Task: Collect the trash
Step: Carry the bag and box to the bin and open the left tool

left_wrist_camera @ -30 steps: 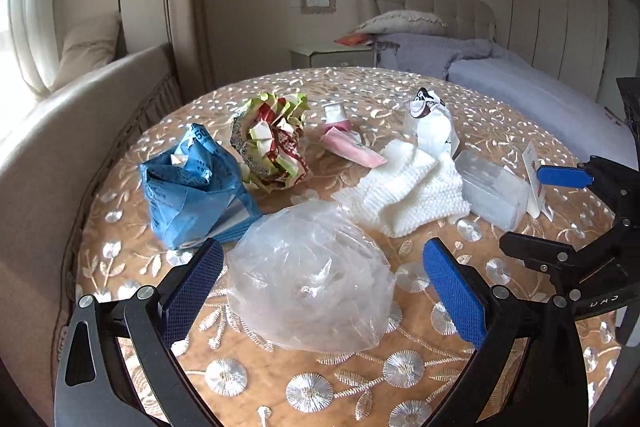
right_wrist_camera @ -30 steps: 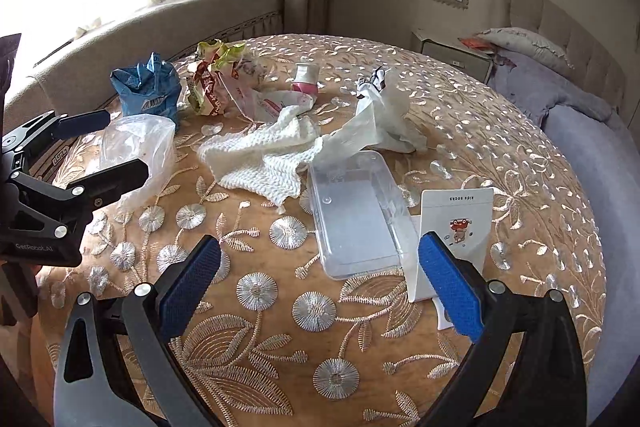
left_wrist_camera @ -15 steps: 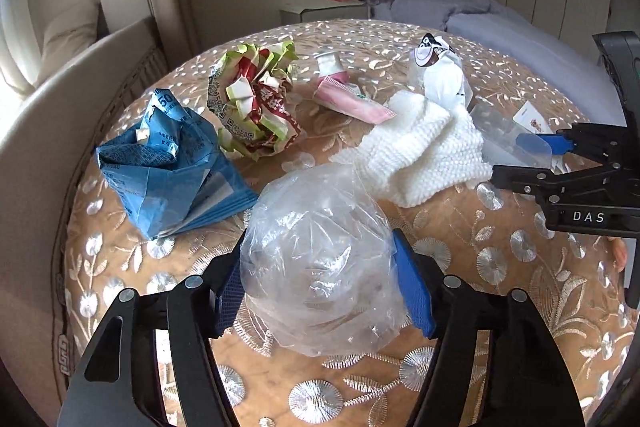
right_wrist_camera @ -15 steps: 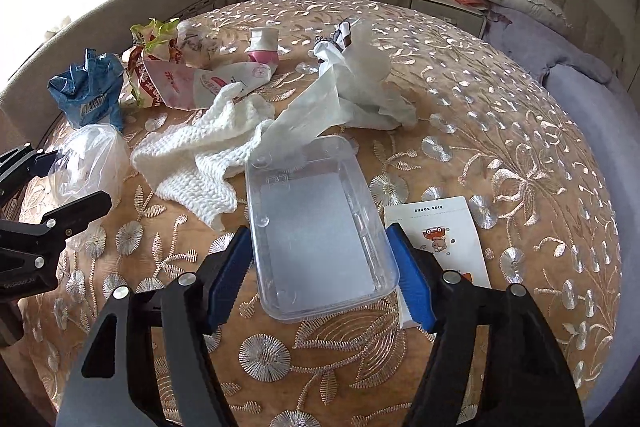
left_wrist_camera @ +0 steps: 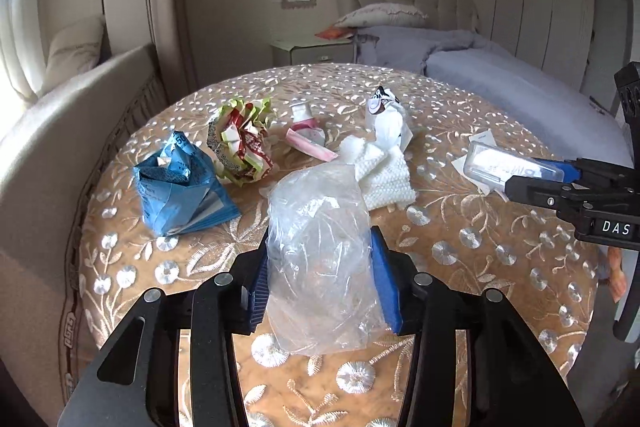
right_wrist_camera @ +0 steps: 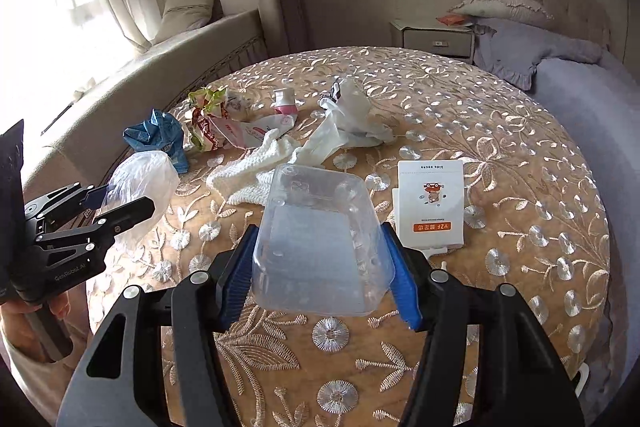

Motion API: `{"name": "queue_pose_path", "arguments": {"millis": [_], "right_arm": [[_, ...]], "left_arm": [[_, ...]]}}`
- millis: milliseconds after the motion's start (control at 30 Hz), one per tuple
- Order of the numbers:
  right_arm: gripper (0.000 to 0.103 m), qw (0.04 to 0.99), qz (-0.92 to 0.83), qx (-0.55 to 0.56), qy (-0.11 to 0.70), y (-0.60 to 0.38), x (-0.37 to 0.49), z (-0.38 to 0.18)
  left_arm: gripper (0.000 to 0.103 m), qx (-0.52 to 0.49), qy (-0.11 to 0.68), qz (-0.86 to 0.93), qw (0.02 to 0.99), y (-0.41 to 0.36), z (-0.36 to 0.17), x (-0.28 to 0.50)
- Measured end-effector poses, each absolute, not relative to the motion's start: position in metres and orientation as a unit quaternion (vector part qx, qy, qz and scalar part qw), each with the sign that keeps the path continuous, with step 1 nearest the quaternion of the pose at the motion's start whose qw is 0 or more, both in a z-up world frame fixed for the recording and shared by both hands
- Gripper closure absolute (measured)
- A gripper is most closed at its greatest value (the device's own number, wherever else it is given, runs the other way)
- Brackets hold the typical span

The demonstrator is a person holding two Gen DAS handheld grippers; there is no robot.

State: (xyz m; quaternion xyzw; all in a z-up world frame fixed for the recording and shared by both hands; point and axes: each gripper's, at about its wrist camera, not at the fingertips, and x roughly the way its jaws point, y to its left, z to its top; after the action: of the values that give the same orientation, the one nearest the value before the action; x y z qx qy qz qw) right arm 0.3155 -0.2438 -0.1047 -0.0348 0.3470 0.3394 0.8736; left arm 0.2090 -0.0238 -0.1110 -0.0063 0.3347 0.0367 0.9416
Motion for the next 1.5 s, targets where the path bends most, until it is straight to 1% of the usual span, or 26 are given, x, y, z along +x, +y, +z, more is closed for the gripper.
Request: {"name": "queue_pose_path", "arguments": {"millis": [200,400,933,1200,1500], "right_arm": [[0.043,0.894,0.311,-0.007,0.323,-0.297,0.284,-0.091],[0.043,0.916,0.258,0.005,0.307,-0.358,0.256,-0.087],[0.043,0.943,0.105,0.050,0.311,-0.505,0.218,-0.115],[0.043,0.937,0.050,0.074,0.337,-0.565,0.217,-0.142],[0.043,0.919,0.026,0.096,0.383,-0.602,0.248,-0.194]], "left_arm": [[0.059,0.003,0.315,-0.013,0.949,-0.071,-0.094,0.194],[0.059,0.024,0.307,-0.075,0.949,-0.133,-0.090,0.192],[0.059,0.083,0.307,-0.248,0.915,-0.304,-0.104,0.210],[0.059,0.117,0.323,-0.319,0.883,-0.384,-0.133,0.224],[0.059,0.143,0.378,-0.362,0.840,-0.455,-0.205,0.262]]}}
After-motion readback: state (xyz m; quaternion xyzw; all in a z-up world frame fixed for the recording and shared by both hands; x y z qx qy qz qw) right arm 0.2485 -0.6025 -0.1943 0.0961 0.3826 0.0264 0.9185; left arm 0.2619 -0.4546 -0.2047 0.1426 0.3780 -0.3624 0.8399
